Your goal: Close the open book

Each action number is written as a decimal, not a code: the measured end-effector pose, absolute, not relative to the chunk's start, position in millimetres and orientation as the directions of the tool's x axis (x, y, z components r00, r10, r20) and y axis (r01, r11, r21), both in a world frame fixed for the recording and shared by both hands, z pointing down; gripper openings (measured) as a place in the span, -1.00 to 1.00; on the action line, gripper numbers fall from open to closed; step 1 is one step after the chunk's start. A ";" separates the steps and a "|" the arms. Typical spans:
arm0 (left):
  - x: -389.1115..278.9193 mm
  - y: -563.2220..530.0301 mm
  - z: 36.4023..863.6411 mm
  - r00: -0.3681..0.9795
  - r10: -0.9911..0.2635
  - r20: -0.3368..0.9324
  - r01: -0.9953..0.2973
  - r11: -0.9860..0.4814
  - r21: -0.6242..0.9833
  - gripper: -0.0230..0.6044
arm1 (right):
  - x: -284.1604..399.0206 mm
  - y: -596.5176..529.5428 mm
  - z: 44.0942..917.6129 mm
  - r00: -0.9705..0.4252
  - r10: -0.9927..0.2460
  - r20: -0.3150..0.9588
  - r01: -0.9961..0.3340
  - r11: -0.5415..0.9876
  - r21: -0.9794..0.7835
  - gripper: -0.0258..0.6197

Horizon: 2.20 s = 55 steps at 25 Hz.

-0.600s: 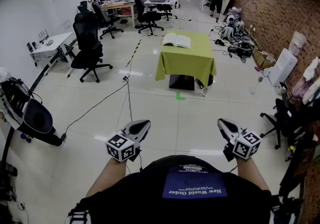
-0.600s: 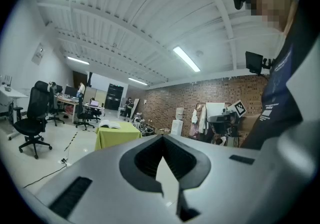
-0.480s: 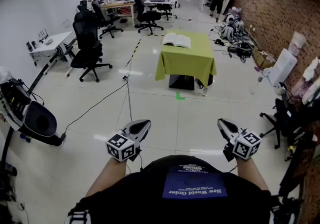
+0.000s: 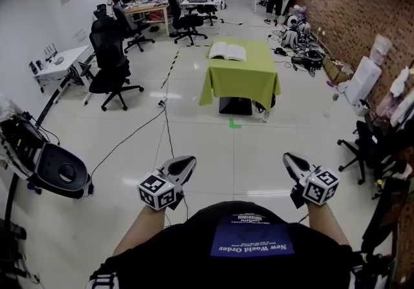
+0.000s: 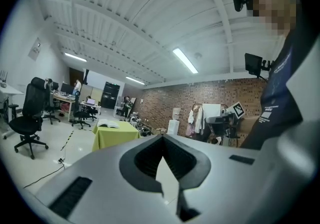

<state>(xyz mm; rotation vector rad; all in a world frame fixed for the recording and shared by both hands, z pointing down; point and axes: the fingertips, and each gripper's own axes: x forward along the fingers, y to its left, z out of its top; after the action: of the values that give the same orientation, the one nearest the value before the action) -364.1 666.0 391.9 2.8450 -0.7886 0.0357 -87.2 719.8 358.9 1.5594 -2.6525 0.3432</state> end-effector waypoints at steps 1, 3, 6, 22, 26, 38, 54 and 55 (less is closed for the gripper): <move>-367.7 663.8 393.5 0.862 -0.500 0.077 -0.506 -0.844 0.177 -0.94 | -91.4 718.9 359.1 -0.487 -0.861 0.150 -0.870 0.462 -0.169 -0.97; -376.7 655.1 399.8 0.869 -0.485 0.097 -0.494 -0.848 0.193 -0.94 | -101.1 715.2 360.4 -0.476 -0.867 0.146 -0.875 0.448 -0.184 -0.97; -382.1 638.3 407.1 0.883 -0.456 0.113 -0.470 -0.852 0.232 -0.94 | -111.4 710.4 367.1 -0.459 -0.874 0.161 -0.881 0.425 -0.205 -0.97; -290.4 546.3 383.0 0.891 -0.449 0.071 -0.449 -0.845 0.290 -0.94 | -31.8 611.8 371.6 -0.500 -0.853 0.152 -0.859 0.465 -0.215 -0.97; -254.6 520.2 368.1 0.863 -0.503 0.046 -0.494 -0.822 0.284 -0.94 | 4.9 567.2 365.6 -0.561 -0.813 0.158 -0.826 0.538 -0.168 -0.97; -190.7 476.4 364.7 0.828 -0.558 0.056 -0.544 -0.775 0.322 -0.94 | 61.9 486.6 367.0 -0.647 -0.750 0.137 -0.762 0.630 -0.146 -0.97; -228.6 292.0 351.5 0.912 -0.410 0.012 -0.393 -0.865 0.312 -0.94 | 7.2 338.0 330.4 -0.563 -0.821 0.098 -0.824 0.549 -0.138 -0.97; -235.0 277.0 347.3 0.919 -0.395 0.007 -0.379 -0.875 0.301 -0.94 | 0.7 326.2 326.2 -0.549 -0.831 0.085 -0.833 0.536 -0.139 -0.97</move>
<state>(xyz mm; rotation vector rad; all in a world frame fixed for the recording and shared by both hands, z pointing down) -235.0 277.0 347.3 2.7811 -0.5742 -0.0784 0.7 326.2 326.2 1.4871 -2.7453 0.2559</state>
